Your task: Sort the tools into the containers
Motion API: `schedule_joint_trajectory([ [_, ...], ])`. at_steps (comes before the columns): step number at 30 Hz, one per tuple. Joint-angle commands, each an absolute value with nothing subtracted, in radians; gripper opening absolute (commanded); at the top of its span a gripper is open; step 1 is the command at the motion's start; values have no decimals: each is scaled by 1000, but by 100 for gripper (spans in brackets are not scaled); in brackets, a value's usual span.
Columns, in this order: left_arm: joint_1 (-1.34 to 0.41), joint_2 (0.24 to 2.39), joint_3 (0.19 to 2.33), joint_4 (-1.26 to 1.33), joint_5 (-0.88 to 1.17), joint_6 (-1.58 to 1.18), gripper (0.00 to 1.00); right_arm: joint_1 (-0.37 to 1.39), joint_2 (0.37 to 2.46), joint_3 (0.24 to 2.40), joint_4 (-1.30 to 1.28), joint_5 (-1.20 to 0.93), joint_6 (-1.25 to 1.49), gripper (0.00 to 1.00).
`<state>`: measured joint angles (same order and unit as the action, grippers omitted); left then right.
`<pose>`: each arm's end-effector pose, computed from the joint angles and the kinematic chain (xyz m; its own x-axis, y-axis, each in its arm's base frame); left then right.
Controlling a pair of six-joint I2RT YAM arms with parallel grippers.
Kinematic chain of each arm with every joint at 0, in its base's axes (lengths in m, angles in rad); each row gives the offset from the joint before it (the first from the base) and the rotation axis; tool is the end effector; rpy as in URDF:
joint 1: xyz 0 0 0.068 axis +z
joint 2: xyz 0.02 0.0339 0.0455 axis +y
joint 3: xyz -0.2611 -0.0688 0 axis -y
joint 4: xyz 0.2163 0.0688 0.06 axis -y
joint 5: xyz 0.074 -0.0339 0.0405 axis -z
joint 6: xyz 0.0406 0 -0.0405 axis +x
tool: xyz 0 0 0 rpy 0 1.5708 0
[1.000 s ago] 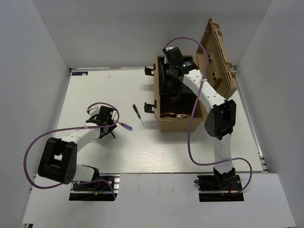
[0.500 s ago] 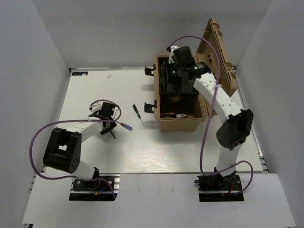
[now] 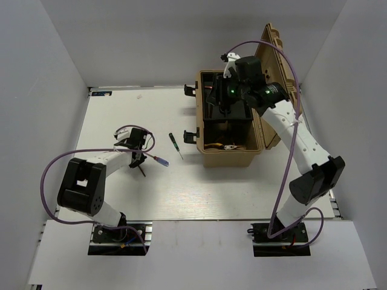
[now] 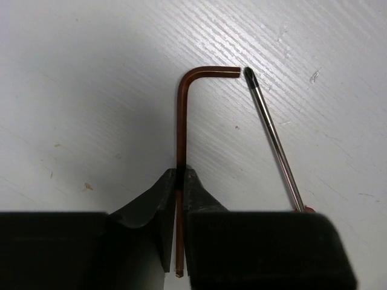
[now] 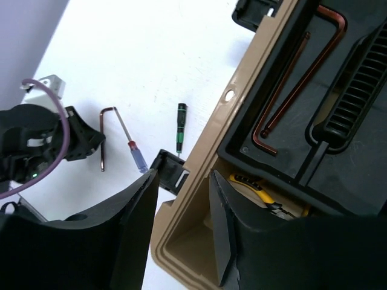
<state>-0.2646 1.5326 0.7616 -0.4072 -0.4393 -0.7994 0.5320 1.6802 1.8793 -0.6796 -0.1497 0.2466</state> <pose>0.2452 -0.0485 0.1644 -0.6788 -0.4883 -0.5484 -0.5838 0.8119 -0.0004 0.2985 0.1827 0.4219 -0.5366 -0.0357 -0.8431 -0.4997 0.8186 0.2833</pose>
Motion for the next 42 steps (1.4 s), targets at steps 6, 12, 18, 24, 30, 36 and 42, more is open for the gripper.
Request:
schedule_joint_trajectory([
  [6, -255, 1556, 733, -449, -403, -790, 2, 528, 1531, 1813, -637, -215, 187, 47],
  [12, -265, 1395, 837, -509, -425, -727, 0, 526, 1508, 1809, -637, -336, 69, 67],
  [18, -276, 1263, 1020, -522, -316, -606, 0, 526, 1497, 1799, -641, -356, 20, 49],
  [24, -276, 1356, 1241, -306, 154, -479, 0, 528, 1496, 1813, -652, -215, -30, 0],
  [30, -311, 1692, 1552, -95, 501, -518, 0, 526, 1467, 1780, -612, 90, -70, 0],
  [36, -373, 1997, 1856, 21, 618, -616, 0, 520, 1439, 1713, -580, 124, -80, 0],
  [42, -425, 2134, 1988, 46, 554, -693, 0, 517, 1448, 1710, -580, 114, -72, 0],
])
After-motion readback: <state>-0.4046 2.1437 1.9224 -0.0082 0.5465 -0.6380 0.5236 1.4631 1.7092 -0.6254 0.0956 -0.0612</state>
